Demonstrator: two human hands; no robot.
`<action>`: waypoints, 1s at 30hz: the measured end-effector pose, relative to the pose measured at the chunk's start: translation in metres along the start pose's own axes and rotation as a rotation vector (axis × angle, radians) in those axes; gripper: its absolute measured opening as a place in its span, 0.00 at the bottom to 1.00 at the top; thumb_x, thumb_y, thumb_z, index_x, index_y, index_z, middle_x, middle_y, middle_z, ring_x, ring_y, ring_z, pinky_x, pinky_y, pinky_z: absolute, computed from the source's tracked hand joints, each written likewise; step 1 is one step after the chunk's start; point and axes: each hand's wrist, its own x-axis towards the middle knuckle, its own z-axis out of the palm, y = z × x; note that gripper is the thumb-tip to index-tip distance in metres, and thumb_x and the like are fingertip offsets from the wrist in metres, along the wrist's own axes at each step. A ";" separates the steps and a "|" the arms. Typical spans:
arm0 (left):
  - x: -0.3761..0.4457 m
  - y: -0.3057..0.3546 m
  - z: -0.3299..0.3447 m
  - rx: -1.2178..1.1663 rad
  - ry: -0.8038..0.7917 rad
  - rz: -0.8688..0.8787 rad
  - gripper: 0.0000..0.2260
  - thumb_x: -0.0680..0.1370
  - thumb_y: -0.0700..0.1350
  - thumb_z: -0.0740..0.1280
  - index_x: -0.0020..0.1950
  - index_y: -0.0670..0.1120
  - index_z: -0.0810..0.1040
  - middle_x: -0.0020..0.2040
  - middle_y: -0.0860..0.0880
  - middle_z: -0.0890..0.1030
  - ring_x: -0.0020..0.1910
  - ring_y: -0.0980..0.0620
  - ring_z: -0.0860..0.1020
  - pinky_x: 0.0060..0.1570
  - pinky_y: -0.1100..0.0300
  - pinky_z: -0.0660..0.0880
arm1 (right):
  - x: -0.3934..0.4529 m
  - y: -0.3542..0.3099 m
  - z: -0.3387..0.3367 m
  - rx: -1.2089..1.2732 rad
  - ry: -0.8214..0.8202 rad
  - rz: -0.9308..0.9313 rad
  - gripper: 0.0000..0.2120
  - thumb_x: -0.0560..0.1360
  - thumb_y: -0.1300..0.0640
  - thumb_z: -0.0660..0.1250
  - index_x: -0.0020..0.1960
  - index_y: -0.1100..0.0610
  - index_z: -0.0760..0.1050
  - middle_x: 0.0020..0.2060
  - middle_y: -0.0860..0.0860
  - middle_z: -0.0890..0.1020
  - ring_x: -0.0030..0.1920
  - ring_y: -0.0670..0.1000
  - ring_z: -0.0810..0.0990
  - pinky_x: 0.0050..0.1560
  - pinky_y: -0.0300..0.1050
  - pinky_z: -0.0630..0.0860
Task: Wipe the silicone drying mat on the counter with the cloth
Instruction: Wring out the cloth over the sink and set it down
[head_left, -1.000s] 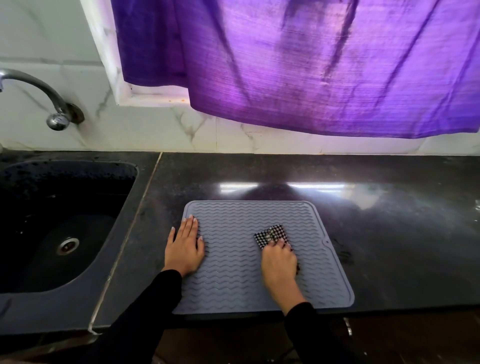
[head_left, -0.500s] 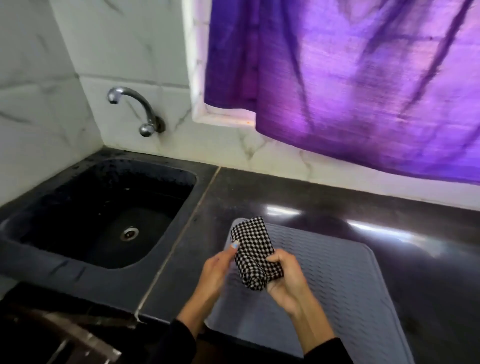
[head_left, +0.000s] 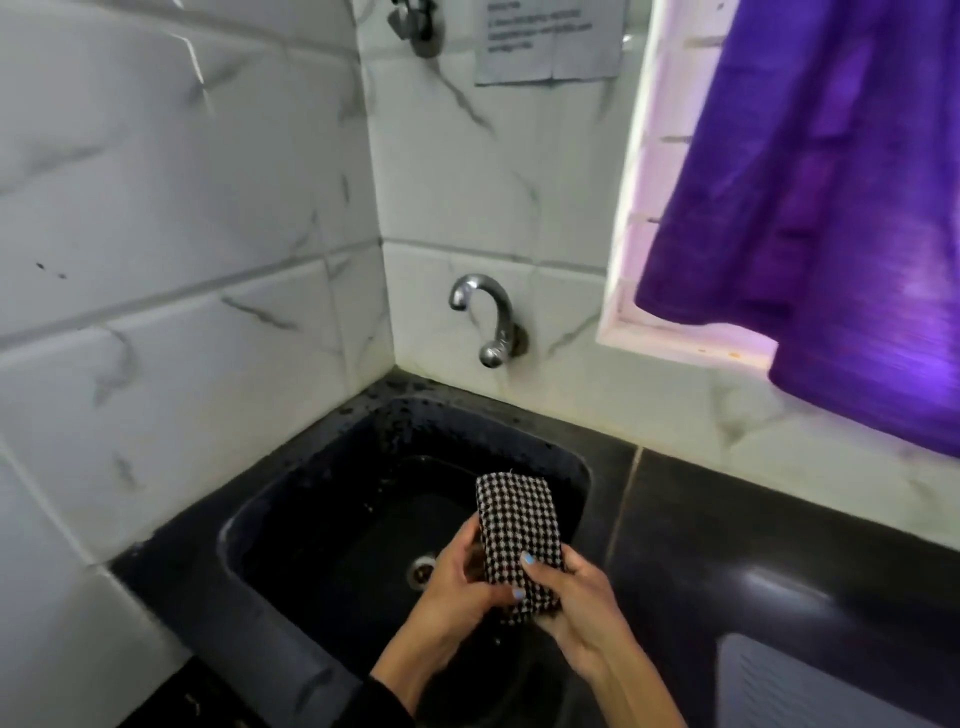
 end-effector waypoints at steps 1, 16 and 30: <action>0.014 0.005 -0.017 0.023 0.008 -0.032 0.40 0.60 0.30 0.74 0.69 0.51 0.67 0.55 0.43 0.80 0.54 0.46 0.79 0.47 0.54 0.79 | 0.020 0.001 0.015 -0.041 0.022 0.027 0.07 0.73 0.67 0.67 0.50 0.61 0.77 0.46 0.59 0.83 0.46 0.57 0.82 0.45 0.52 0.79; 0.271 0.036 -0.196 -0.005 0.385 -0.117 0.31 0.65 0.26 0.70 0.65 0.41 0.66 0.56 0.42 0.77 0.49 0.47 0.78 0.41 0.57 0.77 | 0.307 -0.024 0.189 -0.289 0.090 -0.041 0.21 0.74 0.77 0.52 0.53 0.55 0.72 0.45 0.54 0.79 0.45 0.52 0.79 0.40 0.45 0.77; 0.421 0.018 -0.259 0.637 0.371 0.045 0.27 0.67 0.36 0.67 0.66 0.45 0.71 0.60 0.40 0.74 0.61 0.45 0.73 0.61 0.62 0.66 | 0.496 -0.016 0.209 -1.066 0.087 -0.348 0.19 0.70 0.70 0.64 0.59 0.60 0.72 0.54 0.53 0.76 0.55 0.49 0.75 0.46 0.22 0.66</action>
